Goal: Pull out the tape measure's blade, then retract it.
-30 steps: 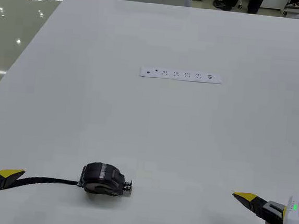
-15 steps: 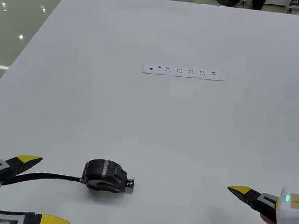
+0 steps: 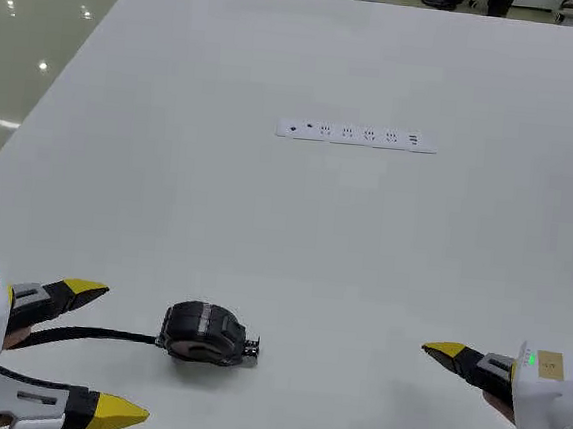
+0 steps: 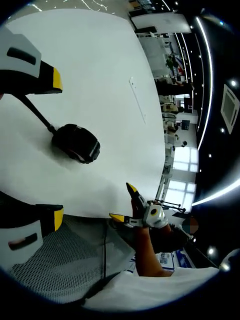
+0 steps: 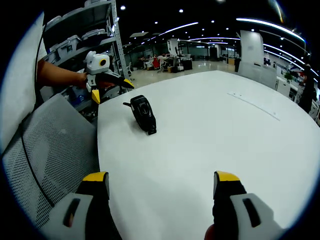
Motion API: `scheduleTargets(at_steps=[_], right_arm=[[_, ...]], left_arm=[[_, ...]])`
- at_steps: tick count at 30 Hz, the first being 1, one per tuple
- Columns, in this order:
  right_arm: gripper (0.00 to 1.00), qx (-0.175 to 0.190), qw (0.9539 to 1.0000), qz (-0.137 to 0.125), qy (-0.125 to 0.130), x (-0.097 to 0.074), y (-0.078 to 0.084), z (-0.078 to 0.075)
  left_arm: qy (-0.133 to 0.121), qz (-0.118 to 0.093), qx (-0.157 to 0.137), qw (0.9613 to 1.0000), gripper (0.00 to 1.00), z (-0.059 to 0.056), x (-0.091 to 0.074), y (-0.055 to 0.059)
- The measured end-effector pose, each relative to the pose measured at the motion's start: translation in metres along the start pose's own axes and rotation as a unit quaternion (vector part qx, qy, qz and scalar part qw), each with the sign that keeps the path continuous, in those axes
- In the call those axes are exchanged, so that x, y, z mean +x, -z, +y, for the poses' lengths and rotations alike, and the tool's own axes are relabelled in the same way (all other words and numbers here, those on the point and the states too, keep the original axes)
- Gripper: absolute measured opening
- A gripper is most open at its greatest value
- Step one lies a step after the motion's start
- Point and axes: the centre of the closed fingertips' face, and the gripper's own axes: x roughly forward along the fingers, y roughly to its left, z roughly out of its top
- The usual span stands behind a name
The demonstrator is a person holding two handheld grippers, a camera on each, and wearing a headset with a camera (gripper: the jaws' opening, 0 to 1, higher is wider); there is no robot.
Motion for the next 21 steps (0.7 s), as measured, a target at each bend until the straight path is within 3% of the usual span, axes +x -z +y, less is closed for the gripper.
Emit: scheduleTargets(at_steps=[21], right_arm=[[0.79, -0.015, 0.9996, -0.002, -0.025, 0.020, -0.012, -0.003]], left_arm=[[0.042, 0.031, 0.027, 0.9983, 0.82, 0.005, 0.020, 0.008]])
